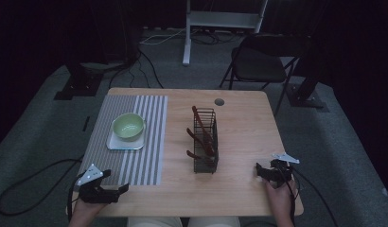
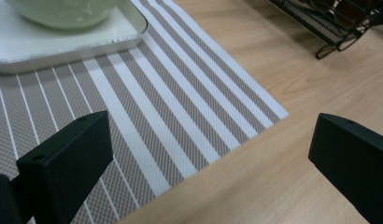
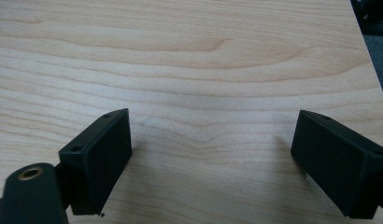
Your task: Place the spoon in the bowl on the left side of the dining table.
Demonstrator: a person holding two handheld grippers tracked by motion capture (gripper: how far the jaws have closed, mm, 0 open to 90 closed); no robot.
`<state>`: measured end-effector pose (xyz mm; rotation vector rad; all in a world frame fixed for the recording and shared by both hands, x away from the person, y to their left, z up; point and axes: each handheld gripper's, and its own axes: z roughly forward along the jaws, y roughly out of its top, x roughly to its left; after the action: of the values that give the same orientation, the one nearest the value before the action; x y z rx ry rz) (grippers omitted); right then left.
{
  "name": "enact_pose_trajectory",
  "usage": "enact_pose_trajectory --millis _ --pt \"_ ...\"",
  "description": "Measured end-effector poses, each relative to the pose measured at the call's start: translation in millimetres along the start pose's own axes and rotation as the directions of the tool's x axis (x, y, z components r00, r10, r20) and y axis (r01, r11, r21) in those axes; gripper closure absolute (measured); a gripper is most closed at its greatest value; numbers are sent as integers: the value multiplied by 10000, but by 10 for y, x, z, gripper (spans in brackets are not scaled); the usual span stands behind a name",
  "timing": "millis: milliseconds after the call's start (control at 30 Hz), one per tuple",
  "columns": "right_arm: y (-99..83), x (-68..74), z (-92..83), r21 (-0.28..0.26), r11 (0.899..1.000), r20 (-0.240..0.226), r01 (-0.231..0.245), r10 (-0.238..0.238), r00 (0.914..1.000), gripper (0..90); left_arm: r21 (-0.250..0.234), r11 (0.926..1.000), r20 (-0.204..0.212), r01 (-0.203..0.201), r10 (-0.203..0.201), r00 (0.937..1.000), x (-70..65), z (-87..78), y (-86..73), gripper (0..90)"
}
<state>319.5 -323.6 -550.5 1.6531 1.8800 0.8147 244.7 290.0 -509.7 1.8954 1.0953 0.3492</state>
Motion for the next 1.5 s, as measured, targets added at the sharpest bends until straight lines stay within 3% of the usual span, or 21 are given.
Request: enact_pose_trajectory --millis 200,433,600,933,1067,1100,1367,1500 --pt "0 0 0 2 10000 -1 3 -3 10000 117 -59 9998 92 -166 167 9998 -45 24 98 0" --pt "0 0 0 1 10000 -2 -2 2 10000 117 -190 9972 384 -728 735 9966 -181 62 322 0" --pt "0 0 0 0 10000 0 -1 1 10000 117 -231 9970 583 -739 752 9955 -211 129 419 0" --pt "0 0 0 0 10000 -4 2 -2 10000 117 -349 9929 812 -1133 1158 9899 -346 233 620 0" --pt "0 0 0 1 10000 -1 -3 3 10000 117 -485 9933 1107 -1052 1100 9877 -366 253 687 0" --pt "0 0 0 2 10000 -2 -2 2 10000 117 -470 9928 966 -1103 1144 9887 -379 265 705 0" --pt "0 0 0 3 10000 -2 1 -1 10000 117 -553 9907 1374 -1242 1307 9819 -489 344 827 6" --pt "0 0 0 2 10000 -3 -1 1 10000 117 -533 9872 1287 -1503 1560 9793 -565 378 910 6"
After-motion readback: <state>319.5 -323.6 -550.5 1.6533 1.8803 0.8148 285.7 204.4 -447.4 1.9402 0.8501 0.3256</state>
